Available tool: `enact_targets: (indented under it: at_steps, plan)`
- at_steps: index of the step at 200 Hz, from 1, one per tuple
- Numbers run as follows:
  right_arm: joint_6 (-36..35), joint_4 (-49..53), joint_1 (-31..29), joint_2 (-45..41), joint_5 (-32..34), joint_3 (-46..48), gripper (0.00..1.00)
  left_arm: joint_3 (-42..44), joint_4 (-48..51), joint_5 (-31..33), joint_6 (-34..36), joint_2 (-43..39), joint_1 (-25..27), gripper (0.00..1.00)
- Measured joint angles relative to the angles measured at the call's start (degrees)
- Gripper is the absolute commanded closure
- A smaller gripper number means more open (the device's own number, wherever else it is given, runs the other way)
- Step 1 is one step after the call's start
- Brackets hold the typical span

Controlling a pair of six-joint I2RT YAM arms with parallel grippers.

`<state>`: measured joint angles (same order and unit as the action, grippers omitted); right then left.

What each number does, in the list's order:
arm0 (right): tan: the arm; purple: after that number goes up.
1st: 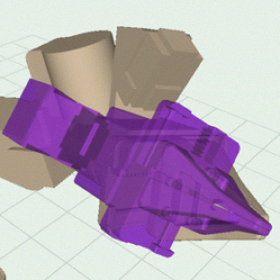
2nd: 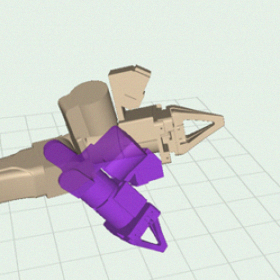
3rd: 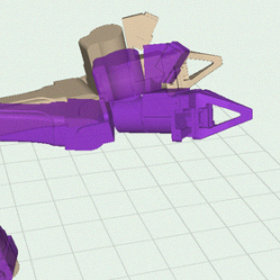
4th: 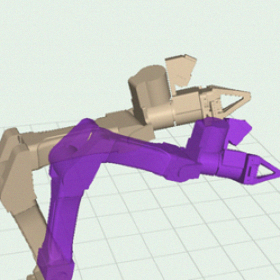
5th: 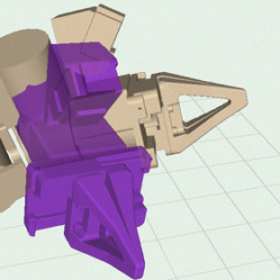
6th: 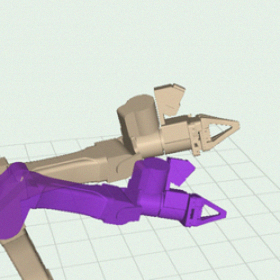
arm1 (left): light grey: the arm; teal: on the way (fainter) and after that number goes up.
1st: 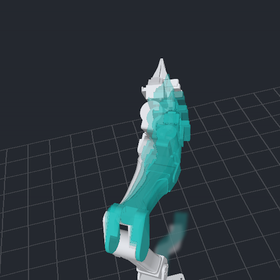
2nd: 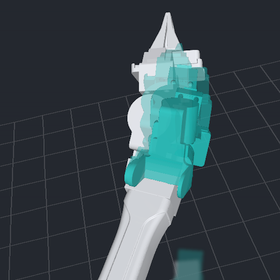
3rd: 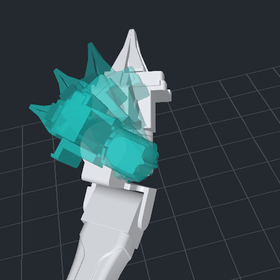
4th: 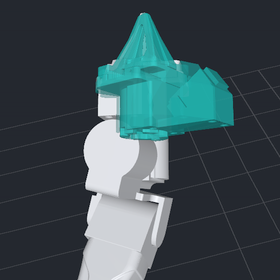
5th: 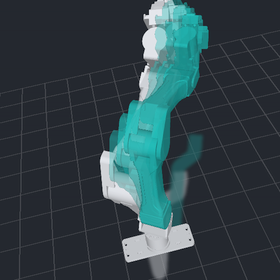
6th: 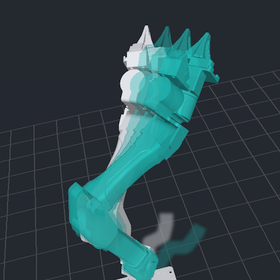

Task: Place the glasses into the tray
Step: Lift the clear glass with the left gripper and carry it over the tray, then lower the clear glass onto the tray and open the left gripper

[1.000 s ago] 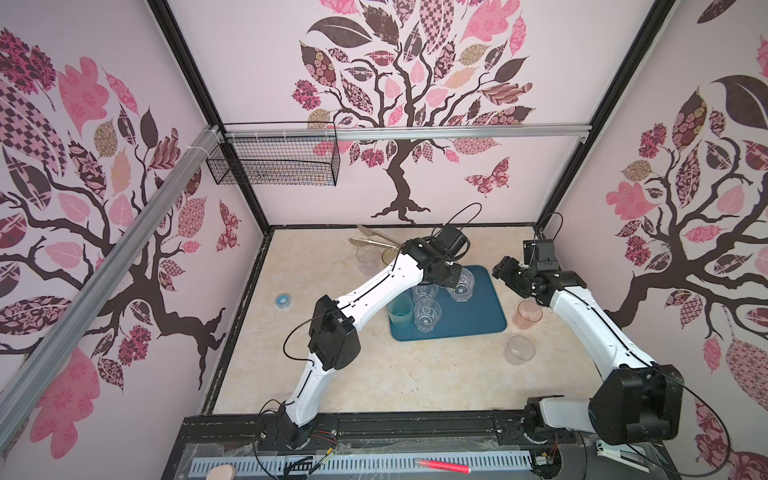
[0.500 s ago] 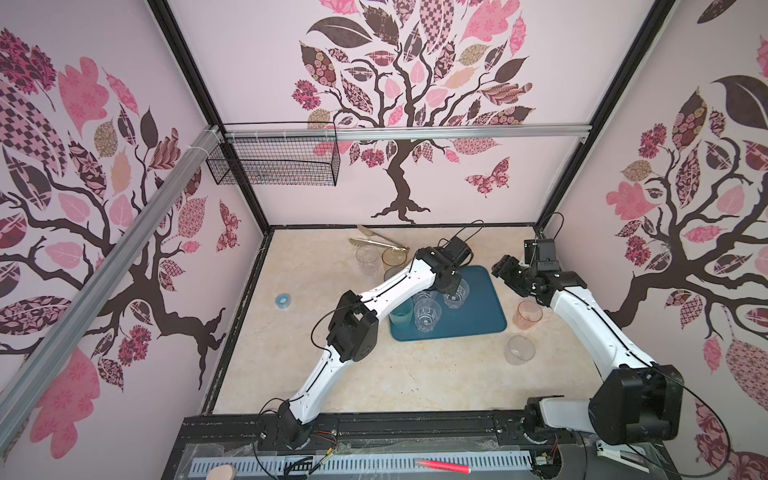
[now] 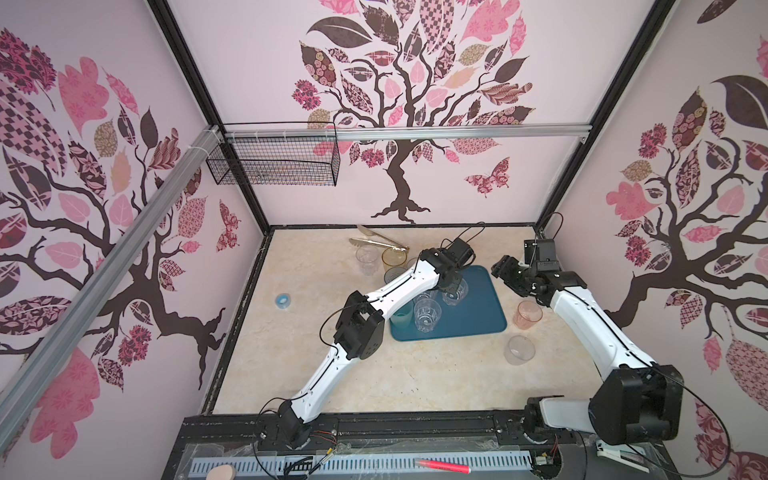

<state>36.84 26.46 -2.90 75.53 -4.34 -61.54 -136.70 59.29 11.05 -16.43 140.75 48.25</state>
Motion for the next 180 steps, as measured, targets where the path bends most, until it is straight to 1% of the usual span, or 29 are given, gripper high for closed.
enact_targets:
  at_steps: [33,91,137,180]
  plan:
    - [-0.24,-0.11,-0.04,0.0,0.0,0.0,0.3,0.0,0.09,0.11,0.0,0.0,0.0,1.0]
    - [-0.85,-0.15,-0.48,0.02,0.0,0.0,0.3,0.0,0.61,0.24,0.15,-0.13,0.0,0.81]
    - [-1.03,-0.15,-1.25,0.15,-0.2,0.0,0.3,0.0,0.31,0.26,0.61,-3.1,-0.15,0.72]
    - [-1.25,-0.15,-1.64,0.17,-0.2,0.0,0.3,-0.02,-0.96,-0.79,1.49,-8.24,-0.26,0.68]
